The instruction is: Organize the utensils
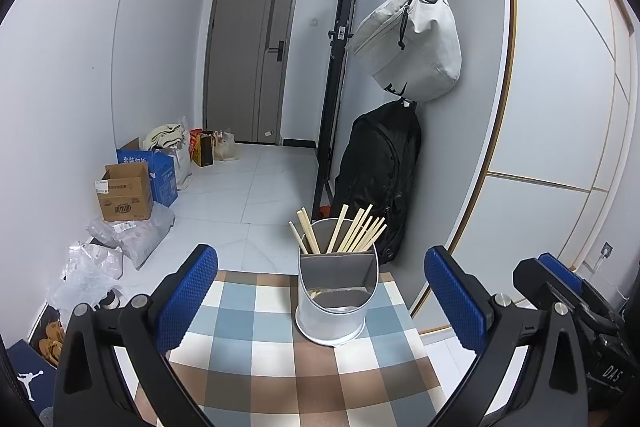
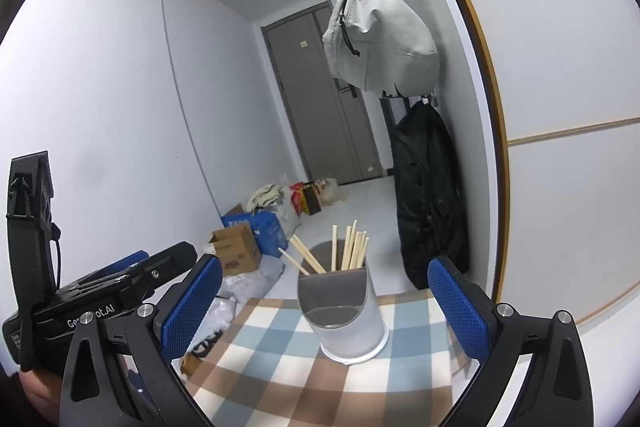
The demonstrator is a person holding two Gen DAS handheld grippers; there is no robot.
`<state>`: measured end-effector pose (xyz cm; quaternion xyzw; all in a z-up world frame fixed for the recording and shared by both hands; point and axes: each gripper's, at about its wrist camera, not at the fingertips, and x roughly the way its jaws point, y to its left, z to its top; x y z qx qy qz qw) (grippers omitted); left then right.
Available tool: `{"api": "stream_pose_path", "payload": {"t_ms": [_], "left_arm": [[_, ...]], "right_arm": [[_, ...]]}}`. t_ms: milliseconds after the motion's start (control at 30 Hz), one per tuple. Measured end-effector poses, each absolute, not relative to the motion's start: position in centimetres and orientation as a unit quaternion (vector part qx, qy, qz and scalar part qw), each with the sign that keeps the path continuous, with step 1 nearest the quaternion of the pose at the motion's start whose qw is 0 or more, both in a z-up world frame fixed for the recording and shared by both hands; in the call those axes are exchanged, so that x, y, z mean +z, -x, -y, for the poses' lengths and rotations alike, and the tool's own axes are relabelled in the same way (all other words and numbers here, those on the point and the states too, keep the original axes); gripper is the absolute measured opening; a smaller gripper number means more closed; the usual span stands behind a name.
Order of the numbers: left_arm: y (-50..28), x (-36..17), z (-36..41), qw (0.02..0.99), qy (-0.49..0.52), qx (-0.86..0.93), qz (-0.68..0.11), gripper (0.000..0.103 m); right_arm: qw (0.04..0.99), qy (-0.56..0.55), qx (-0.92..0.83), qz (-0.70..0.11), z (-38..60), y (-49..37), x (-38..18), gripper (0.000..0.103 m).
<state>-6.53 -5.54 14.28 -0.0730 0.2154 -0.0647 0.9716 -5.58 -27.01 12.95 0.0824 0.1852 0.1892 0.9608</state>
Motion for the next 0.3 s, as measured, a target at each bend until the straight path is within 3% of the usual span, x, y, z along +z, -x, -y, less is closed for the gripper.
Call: {"api": "stream_pose_path", "payload": {"t_ms": [300], "left_arm": [[6.15, 13.78, 5.37, 0.970, 0.080, -0.061, -0.220, 0.101]], "right_arm": [[0.960, -0.082, 0.189, -0.189, 27.12, 5.52, 12.78, 0.103]]}}
